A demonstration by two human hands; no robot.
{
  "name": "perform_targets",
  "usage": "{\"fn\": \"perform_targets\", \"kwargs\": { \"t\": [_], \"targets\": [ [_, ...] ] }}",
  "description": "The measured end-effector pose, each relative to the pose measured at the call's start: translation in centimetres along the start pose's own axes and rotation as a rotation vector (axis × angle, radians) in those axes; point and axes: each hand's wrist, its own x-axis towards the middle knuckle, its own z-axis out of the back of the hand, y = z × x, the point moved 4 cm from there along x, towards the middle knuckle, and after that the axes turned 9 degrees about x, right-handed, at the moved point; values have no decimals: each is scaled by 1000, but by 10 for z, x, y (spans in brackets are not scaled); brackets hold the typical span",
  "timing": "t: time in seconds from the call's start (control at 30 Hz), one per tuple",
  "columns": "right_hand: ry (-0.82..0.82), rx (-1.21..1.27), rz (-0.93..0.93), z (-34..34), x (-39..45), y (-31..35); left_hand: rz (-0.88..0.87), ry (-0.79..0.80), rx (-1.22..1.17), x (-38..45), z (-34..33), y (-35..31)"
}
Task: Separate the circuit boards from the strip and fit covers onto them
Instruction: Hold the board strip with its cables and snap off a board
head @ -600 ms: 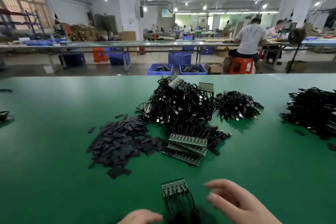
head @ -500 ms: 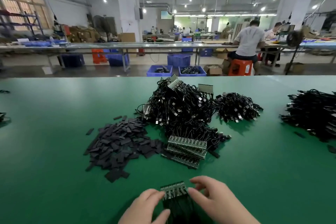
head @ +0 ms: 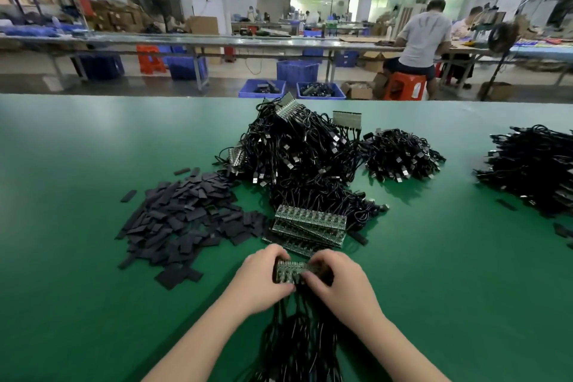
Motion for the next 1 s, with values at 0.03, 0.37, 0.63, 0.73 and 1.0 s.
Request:
{"fn": "perform_targets", "kwargs": {
  "t": [0.03, 0.37, 0.63, 0.73, 1.0],
  "targets": [
    [-45, 62, 1, 2, 0, -3, 2, -32, -99, 1, -1, 1],
    [-162, 471, -84, 10, 1, -23, -36, -294, -717, -5, -14, -14],
    [-173, 490, -47, 12, -4, -18, -29, -263, -669, -9, -12, -17],
    [-161, 500, -50, 13, -5, -17, -23, -309, -635, -11, -14, -15],
    [-211, 520, -31, 12, -8, -16, -57, -360, -615, -13, -11, -16]
  ]
}}
